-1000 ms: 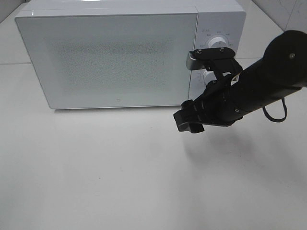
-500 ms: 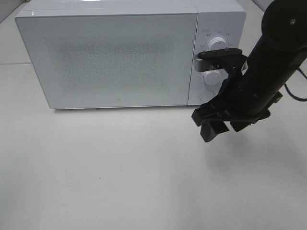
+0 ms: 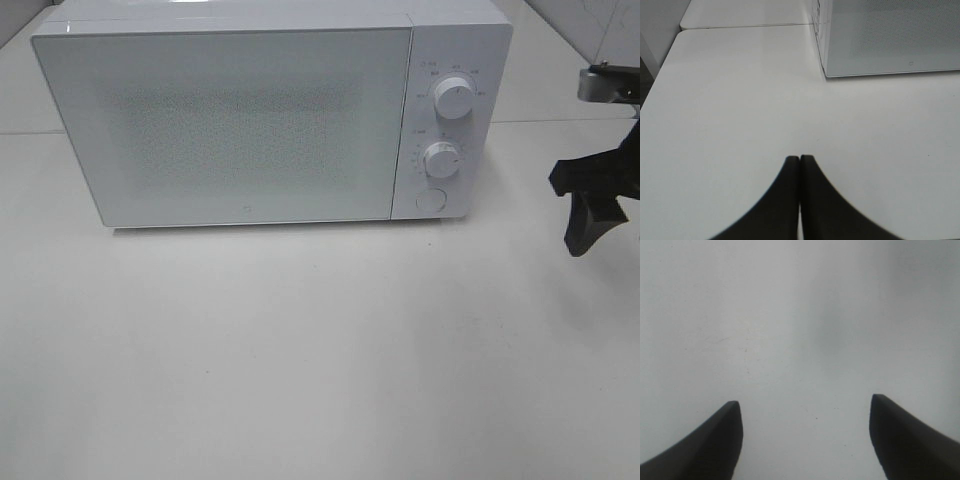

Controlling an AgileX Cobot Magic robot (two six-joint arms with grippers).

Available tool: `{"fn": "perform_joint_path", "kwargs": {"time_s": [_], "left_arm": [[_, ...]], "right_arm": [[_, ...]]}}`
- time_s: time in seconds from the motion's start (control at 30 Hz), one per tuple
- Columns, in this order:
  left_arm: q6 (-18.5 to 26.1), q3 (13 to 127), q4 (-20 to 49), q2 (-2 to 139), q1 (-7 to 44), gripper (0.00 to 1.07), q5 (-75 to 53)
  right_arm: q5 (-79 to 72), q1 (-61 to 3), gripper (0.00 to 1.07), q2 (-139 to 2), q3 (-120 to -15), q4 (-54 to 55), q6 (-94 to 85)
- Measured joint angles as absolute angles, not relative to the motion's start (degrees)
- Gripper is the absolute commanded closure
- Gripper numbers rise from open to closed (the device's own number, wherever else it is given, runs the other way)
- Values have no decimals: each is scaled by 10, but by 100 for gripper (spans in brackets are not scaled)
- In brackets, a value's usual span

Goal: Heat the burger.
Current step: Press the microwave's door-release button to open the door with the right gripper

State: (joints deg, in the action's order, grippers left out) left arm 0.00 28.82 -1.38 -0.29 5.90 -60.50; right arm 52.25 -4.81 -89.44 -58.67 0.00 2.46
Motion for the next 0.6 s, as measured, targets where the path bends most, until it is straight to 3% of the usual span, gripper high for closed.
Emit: {"fn": "perform_joint_path", "kwargs": {"time_s": [0.27,0.6], "left_arm": [[0,288,-14,-3,59,106,-605],[0,288,-14,-3,59,106,-605]], "right_arm": [[536,-48,40,-803,-549,3,28],[582,-48,40,-596,-415,8,28]]}}
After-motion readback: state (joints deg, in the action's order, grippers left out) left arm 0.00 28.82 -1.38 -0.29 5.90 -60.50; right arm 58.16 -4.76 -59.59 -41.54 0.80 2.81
